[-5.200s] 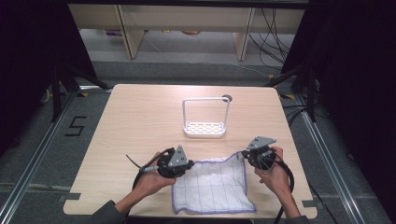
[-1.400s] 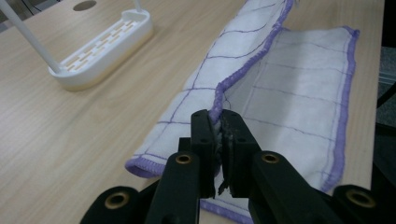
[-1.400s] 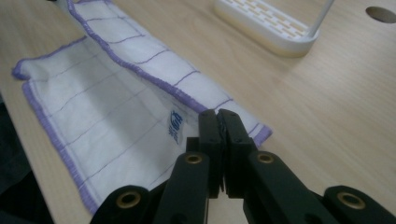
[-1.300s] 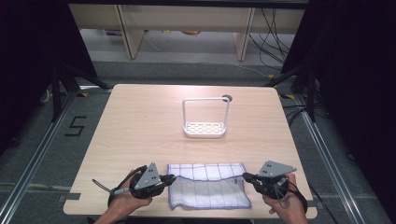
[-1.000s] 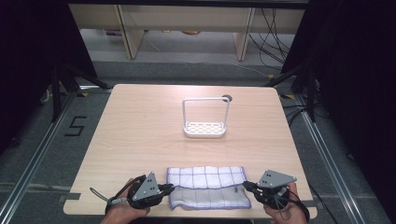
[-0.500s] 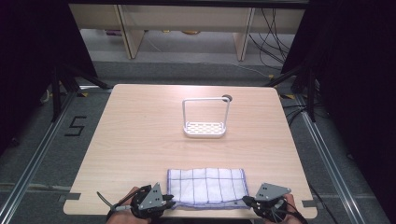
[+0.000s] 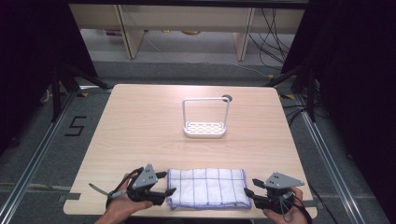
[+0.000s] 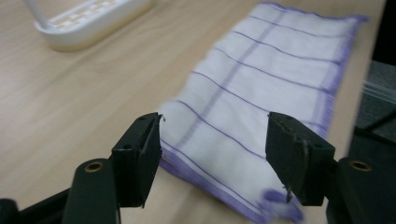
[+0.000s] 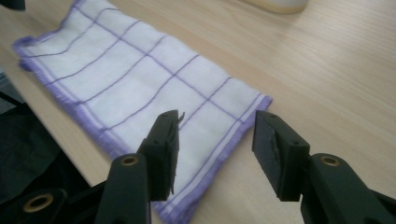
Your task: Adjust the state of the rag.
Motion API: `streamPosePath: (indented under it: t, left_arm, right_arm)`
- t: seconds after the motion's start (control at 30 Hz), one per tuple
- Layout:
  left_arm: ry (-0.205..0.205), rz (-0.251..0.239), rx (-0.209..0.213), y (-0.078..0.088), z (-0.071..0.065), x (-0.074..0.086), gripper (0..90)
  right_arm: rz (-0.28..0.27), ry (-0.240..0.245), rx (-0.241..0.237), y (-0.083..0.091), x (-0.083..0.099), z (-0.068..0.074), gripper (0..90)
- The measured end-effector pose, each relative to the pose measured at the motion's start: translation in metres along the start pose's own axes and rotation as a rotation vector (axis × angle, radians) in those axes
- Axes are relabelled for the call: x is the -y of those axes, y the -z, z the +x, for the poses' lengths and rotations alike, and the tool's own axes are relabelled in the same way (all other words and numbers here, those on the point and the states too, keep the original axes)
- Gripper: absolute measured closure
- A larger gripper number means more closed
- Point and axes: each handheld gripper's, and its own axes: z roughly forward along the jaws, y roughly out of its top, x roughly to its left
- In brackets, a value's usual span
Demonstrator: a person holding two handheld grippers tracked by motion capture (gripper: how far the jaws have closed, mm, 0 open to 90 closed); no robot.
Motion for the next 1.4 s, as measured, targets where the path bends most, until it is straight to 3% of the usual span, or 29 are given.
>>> streamPosePath:
  t: [0.07,0.13,0.17,0.23,0.4,0.47,0.5,0.53,0.57,0.6,0.67,0.77,0.83,0.87,0.93,0.97,1.03,1.07,1.17,1.27,1.3,1.37,1.4]
  left_arm:
    - [-0.004,0.012,-0.024,-0.01,0.013,-0.006,34.9]
    - [-0.006,0.059,-0.019,-0.02,0.025,-0.009,34.9]
    - [0.0,0.074,-0.034,-0.026,0.03,-0.01,34.9]
    - [0.026,0.091,-0.045,-0.034,0.035,-0.009,34.9]
    - [0.032,0.134,-0.031,-0.046,0.037,-0.007,35.4]
    - [-0.011,0.172,-0.04,-0.047,0.037,-0.005,35.8]
    - [-0.025,0.18,-0.052,-0.048,0.038,-0.003,36.2]
    - [-0.015,0.187,-0.056,-0.049,0.038,-0.001,36.6]
    - [-0.036,0.199,-0.059,-0.05,0.039,0.002,36.8]
    - [-0.024,0.193,-0.057,-0.051,0.039,0.003,37.6]
    - [-0.057,0.197,-0.06,-0.05,0.039,0.005,38.5]
    - [-0.076,0.193,-0.058,-0.05,0.037,0.005,40.9]
    - [-0.093,0.195,-0.05,-0.05,0.036,0.005,43.0]
    - [-0.081,0.188,-0.049,-0.05,0.035,0.005,44.2]
    - [-0.101,0.194,-0.05,-0.05,0.034,0.005,46.7]
    - [-0.088,0.191,-0.042,-0.05,0.033,0.005,48.1]
    - [-0.111,0.195,-0.036,-0.05,0.034,0.005,50.2]
    - [-0.115,0.198,-0.034,-0.05,0.034,0.004,51.8]
    - [-0.099,0.202,-0.014,-0.05,0.034,0.004,57.3]
    - [-0.076,0.197,0.018,-0.051,0.035,0.004,61.7]
    - [-0.071,0.195,0.025,-0.051,0.035,0.005,63.9]
    - [-0.068,0.196,0.038,-0.051,0.035,0.005,69.9]
    - [-0.062,0.197,0.046,-0.051,0.035,0.005,72.1]
  right_arm:
    - [0.036,-0.027,0.027,-0.008,-0.005,-0.003,49.0]
    - [0.057,-0.05,0.036,-0.02,-0.01,-0.008,48.0]
    - [0.056,-0.026,0.046,-0.026,-0.012,-0.013,46.7]
    - [0.079,-0.038,0.053,-0.037,-0.018,-0.019,46.9]
    - [0.113,-0.053,0.056,-0.063,-0.03,-0.035,48.0]
    - [0.126,-0.036,0.047,-0.072,-0.033,-0.04,48.4]
    - [0.129,-0.058,0.046,-0.076,-0.033,-0.039,48.7]
    - [0.147,-0.044,0.046,-0.08,-0.033,-0.04,48.7]
    - [0.146,-0.013,0.046,-0.082,-0.033,-0.041,48.7]
    - [0.183,-0.045,0.04,-0.083,-0.033,-0.038,48.9]
    - [0.198,-0.014,0.051,-0.086,-0.032,-0.038,49.6]
    - [0.212,-0.009,0.061,-0.087,-0.03,-0.038,50.6]
    - [0.195,-0.036,0.058,-0.087,-0.029,-0.038,51.1]
    - [0.208,-0.021,0.058,-0.084,-0.031,-0.039,51.2]
    - [0.149,0.016,0.064,-0.083,-0.032,-0.039,51.3]
    - [0.16,0.009,0.042,-0.081,-0.033,-0.039,51.3]
    - [0.161,-0.013,0.029,-0.082,-0.034,-0.036,51.3]
    - [0.18,0.009,0.032,-0.083,-0.033,-0.036,51.3]
    - [0.215,-0.008,0.026,-0.089,-0.03,-0.035,52.2]
    - [0.208,-0.008,0.017,-0.09,-0.029,-0.037,53.7]
    - [0.199,-0.039,0.008,-0.09,-0.028,-0.036,56.3]
    - [0.192,-0.027,0.003,-0.091,-0.028,-0.037,59.9]
    - [0.199,-0.045,-0.01,-0.09,-0.028,-0.036,62.8]
